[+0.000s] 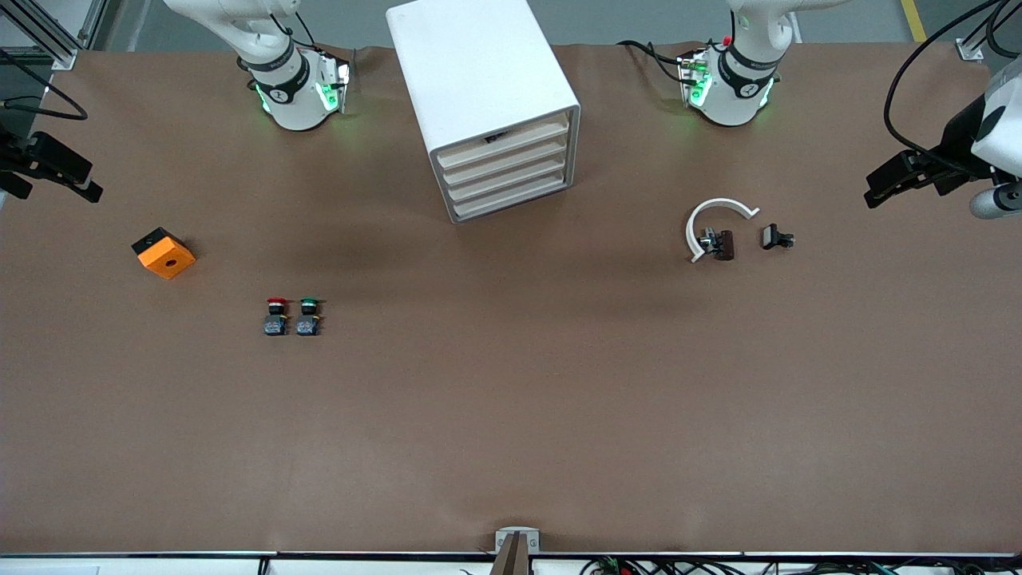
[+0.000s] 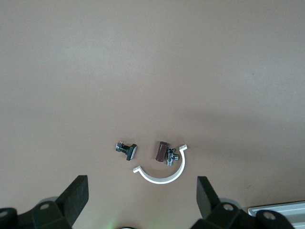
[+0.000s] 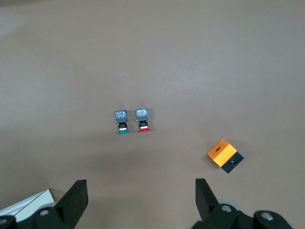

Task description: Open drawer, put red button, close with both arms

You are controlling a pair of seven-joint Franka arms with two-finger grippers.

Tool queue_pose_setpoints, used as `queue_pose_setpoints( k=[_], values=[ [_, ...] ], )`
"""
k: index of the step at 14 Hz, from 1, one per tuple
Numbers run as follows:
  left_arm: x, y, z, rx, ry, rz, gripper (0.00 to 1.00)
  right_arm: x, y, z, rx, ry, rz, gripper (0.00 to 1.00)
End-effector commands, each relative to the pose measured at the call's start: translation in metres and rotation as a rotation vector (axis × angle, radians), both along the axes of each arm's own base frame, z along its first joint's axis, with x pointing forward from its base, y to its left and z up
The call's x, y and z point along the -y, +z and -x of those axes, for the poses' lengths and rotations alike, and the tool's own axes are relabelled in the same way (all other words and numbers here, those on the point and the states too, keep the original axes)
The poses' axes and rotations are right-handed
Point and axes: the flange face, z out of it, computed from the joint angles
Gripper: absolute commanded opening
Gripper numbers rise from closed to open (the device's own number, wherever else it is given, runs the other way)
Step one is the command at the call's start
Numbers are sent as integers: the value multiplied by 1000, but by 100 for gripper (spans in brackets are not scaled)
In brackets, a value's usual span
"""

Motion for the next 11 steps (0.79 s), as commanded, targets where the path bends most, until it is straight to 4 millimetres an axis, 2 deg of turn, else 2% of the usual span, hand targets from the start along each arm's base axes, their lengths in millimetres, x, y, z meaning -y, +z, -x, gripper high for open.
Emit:
queue_pose_setpoints(
  k=[1, 3, 6, 7, 9, 11],
  values=[
    [2, 2, -5, -8, -21, 19, 100, 4, -2, -9, -6, -2, 10, 100],
    [4, -8, -10, -28, -11, 20, 100, 6, -8, -12, -18, -4, 8, 100],
    [13, -27, -18, -64, -3, 29, 100, 4, -34, -26, -66, 6, 7, 100],
    [15, -36, -21, -84, 14, 60, 100, 4, -47, -32, -92, 9, 8, 100],
    [24, -61, -32, -140, 99, 109, 100, 8, -91, -50, -169, 8, 20, 100],
    [44, -92, -44, -207, 191, 143, 100, 10, -125, -64, -206, 9, 29, 100]
  ],
)
